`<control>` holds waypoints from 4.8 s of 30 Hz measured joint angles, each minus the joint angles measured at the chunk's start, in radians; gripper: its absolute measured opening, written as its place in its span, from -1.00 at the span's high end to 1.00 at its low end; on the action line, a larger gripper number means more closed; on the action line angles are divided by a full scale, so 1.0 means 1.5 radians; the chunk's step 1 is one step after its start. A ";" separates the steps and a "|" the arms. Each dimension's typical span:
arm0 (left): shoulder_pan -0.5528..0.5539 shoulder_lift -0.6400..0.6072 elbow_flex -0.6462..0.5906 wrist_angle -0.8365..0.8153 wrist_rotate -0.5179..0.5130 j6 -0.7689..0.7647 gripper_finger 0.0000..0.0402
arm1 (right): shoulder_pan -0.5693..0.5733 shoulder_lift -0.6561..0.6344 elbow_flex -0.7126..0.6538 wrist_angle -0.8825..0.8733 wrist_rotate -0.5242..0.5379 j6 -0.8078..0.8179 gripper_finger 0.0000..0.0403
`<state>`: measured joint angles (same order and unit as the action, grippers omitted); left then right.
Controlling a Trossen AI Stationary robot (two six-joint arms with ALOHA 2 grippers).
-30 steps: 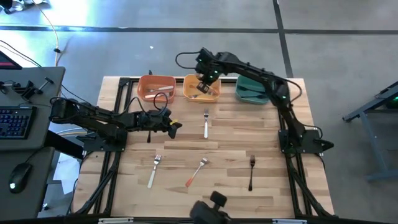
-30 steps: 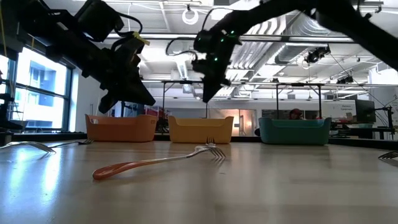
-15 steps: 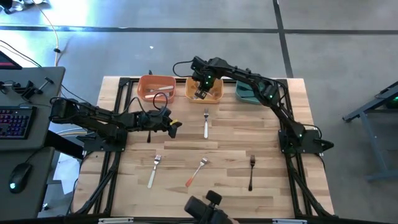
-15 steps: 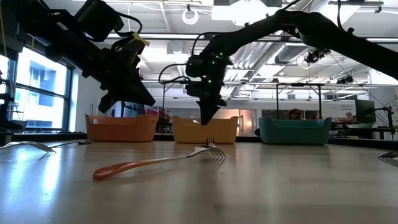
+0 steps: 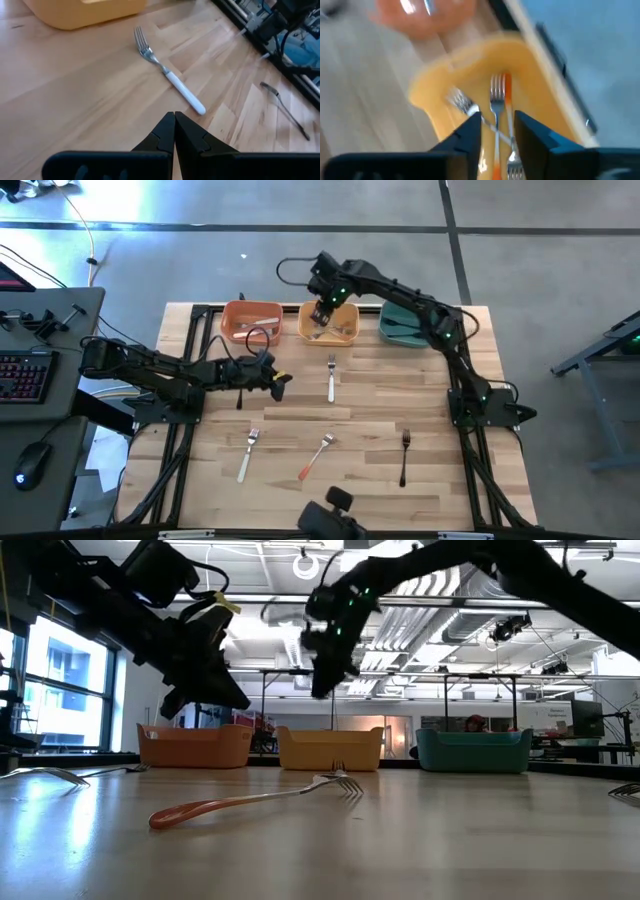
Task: Sort silverware by color (type)
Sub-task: Put the black fork into the green bin
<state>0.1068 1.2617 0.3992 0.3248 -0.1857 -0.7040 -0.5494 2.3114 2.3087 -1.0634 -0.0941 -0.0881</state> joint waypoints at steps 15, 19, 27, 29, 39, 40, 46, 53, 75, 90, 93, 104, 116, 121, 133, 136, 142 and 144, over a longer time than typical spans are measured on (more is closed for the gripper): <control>0.071 0.000 0.000 0.030 0.051 0.032 1.00 | 0.035 -0.263 -0.437 0.481 -0.040 0.078 0.99; 0.082 0.000 0.002 0.030 0.066 0.036 1.00 | 0.047 -0.366 -0.613 0.603 -0.008 0.130 0.99; 0.078 0.000 0.114 -0.211 0.068 0.030 1.00 | 0.077 -0.613 -0.884 0.615 0.074 0.209 1.00; 0.072 0.000 0.168 -0.347 0.041 0.021 0.98 | 0.086 -0.673 -0.938 0.617 0.089 0.238 1.00; 0.063 -0.001 0.309 -0.875 0.012 -0.163 0.74 | 0.130 -0.876 -1.126 0.617 0.191 0.367 1.00; 0.063 -0.001 0.297 -0.881 0.017 -0.180 0.70 | 0.132 -0.887 -1.133 0.617 0.196 0.373 1.00; 0.081 0.000 0.192 -0.795 0.039 -0.218 0.42 | 0.133 -0.905 -1.144 0.630 0.198 0.374 1.00; 0.131 0.000 0.099 -0.706 0.032 -0.261 0.22 | 0.133 -0.905 -1.144 0.653 0.198 0.375 1.00; 0.171 -0.067 0.040 -0.564 0.133 -0.139 0.98 | 0.149 -0.904 -1.144 0.653 0.195 0.374 1.00; 0.145 -0.119 0.048 0.221 0.147 -0.092 0.99 | 0.209 -0.843 -1.143 0.938 0.021 0.473 0.96; 0.141 -0.096 0.052 0.299 0.146 -0.086 1.00 | 0.231 -0.805 -1.138 1.018 0.012 0.480 0.85; 0.089 0.004 0.175 0.306 0.218 -0.008 1.00 | 0.259 -0.655 -0.981 1.037 -0.032 0.467 0.28; 0.075 0.050 0.249 0.306 0.243 0.024 1.00 | 0.267 -0.581 -0.892 1.035 -0.095 0.439 0.27; 0.071 0.050 0.249 0.315 0.243 0.026 1.00 | 0.267 -0.581 -0.889 1.032 -0.095 0.437 0.49; 0.066 0.050 0.249 0.321 0.243 0.036 0.95 | 0.266 -0.581 -0.889 1.026 -0.110 0.386 0.97; 0.066 0.050 0.249 0.322 0.243 0.036 0.87 | 0.266 -0.582 -0.889 1.025 -0.095 0.385 0.98; 0.074 0.049 0.249 0.321 0.260 0.047 0.65 | 0.249 -0.600 -0.889 1.022 -0.096 0.384 0.99; 0.082 0.049 0.249 0.321 0.265 0.047 0.58 | 0.238 -0.613 -0.889 1.006 -0.097 0.384 1.00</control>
<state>0.2305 1.3357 0.7727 0.8062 0.2117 -0.6338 -0.1929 1.3921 0.9749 0.4462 -0.2390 0.4878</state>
